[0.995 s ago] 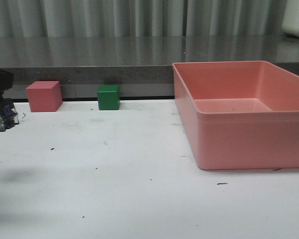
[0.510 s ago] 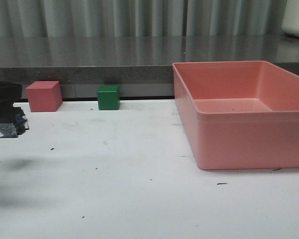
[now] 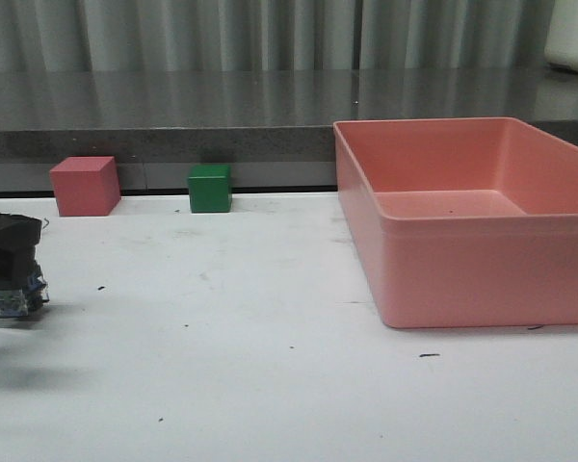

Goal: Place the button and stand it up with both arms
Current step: 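Rotate the button upright with the left gripper and lower it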

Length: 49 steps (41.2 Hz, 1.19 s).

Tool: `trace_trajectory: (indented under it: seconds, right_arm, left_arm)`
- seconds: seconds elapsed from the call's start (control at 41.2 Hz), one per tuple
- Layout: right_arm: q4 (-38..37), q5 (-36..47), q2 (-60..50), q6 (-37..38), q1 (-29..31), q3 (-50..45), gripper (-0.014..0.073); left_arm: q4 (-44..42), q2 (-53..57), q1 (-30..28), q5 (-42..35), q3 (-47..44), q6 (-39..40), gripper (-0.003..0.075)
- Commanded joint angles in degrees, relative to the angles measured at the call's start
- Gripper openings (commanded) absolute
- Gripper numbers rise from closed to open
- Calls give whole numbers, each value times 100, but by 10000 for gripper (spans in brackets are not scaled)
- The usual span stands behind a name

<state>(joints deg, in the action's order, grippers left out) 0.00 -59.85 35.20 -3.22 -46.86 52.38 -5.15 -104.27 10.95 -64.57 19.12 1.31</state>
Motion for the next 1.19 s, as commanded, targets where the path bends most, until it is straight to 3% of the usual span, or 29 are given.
trace_trajectory:
  seconds: [0.0,0.607,1.165]
  right_arm:
    - [-43,331,10,-40,29,148,471]
    - [-43,331,10,-40,29,148,471]
    - [-43,331,10,-40,29,148,471]
  left_arm:
    - [86,123,-10,-1374,169,-36,229]
    - [120,-213,-10,-1374,976,-36,229]
    - [273,-307,-22,-1374,728,-36,234]
